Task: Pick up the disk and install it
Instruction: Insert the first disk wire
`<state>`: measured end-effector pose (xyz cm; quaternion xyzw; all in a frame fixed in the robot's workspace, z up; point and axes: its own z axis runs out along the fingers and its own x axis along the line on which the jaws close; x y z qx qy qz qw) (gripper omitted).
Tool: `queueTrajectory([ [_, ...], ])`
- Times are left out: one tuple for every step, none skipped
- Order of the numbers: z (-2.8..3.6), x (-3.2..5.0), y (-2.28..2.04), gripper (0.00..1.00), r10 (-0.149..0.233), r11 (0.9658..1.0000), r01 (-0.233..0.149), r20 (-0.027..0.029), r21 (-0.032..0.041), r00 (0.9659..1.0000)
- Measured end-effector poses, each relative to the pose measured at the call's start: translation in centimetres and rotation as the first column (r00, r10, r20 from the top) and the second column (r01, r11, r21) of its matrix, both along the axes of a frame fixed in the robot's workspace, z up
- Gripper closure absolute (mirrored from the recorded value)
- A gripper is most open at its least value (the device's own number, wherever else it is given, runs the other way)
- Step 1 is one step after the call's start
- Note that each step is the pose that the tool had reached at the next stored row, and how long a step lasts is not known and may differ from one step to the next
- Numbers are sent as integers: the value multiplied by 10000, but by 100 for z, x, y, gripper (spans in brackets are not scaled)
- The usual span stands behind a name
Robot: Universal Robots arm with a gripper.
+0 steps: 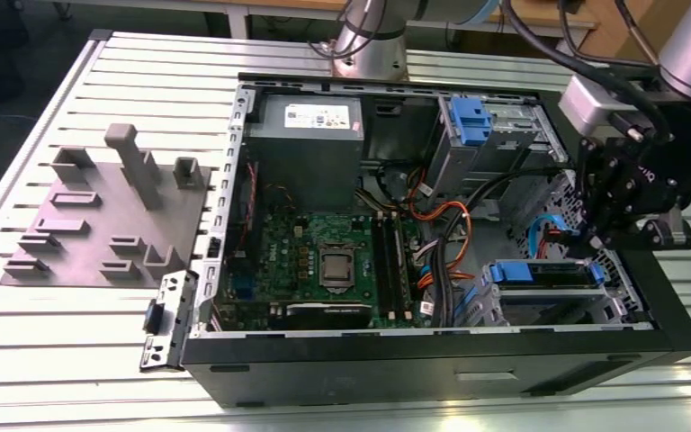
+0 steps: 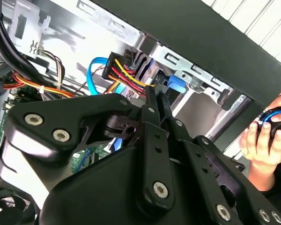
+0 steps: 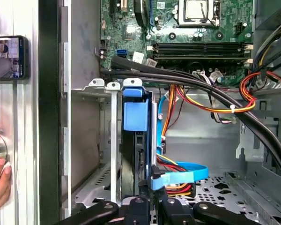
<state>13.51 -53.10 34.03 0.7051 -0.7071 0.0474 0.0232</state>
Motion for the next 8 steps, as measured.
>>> queueTrajectory([
  [-1, -16, -4, 83, 0, 10000, 0, 67, 0, 10000],
  [-3, -27, -7, 83, -1, 10000, 1, 154, 2, 9999],
  [-4, -37, -9, 83, -2, 10000, 2, 254, 3, 9997],
  [-5, -45, -12, 83, -1, 10000, 1, 363, 3, 9993],
  [-6, -55, -14, 83, -1, 10000, 0, 451, 3, 9990],
  [-8, -68, -16, 83, -1, 10000, 1, 528, 7, 9986],
  [-13, -84, -18, 83, -1, 10000, 0, 589, 16, 9983],
  [-18, -100, -21, 83, -1, 10000, -1, 638, 24, 9980],
])
